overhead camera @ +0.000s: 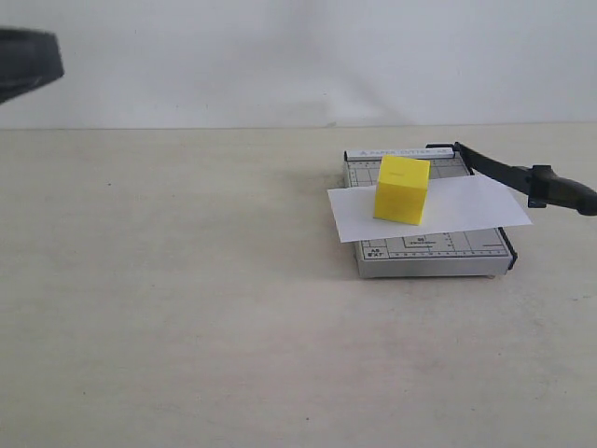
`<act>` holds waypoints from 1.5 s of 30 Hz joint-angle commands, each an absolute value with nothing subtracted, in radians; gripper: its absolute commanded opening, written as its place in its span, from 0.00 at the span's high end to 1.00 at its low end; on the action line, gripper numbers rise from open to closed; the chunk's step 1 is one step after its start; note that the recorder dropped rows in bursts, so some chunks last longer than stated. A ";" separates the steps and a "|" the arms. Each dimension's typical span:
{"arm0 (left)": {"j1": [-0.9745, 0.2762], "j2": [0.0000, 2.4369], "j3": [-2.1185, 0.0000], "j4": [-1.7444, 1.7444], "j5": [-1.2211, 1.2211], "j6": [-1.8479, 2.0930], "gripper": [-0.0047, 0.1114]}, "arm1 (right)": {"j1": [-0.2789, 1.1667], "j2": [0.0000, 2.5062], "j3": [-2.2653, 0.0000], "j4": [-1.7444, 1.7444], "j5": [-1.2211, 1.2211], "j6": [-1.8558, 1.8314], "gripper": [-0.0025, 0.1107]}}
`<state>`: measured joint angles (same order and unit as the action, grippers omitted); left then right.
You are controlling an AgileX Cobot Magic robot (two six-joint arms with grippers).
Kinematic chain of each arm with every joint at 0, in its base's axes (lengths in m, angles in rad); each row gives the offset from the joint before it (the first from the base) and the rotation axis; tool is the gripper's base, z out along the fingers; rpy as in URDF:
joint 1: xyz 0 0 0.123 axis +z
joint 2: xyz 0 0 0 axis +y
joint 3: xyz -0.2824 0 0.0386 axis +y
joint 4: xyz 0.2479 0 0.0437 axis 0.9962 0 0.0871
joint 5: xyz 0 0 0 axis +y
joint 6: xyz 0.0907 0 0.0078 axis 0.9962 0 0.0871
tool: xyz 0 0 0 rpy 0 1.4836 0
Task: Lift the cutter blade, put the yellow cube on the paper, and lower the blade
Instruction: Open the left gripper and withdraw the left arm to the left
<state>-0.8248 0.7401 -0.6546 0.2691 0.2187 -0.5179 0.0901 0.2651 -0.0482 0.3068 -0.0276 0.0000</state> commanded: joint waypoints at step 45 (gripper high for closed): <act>-0.820 0.347 -0.027 0.250 0.027 -0.667 0.92 | 0.090 0.841 -0.898 -0.027 0.892 0.073 0.37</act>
<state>-0.8248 0.3534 -0.0305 0.2619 0.0273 -0.6601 0.0901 0.6844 -0.7853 0.0000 0.7412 0.0750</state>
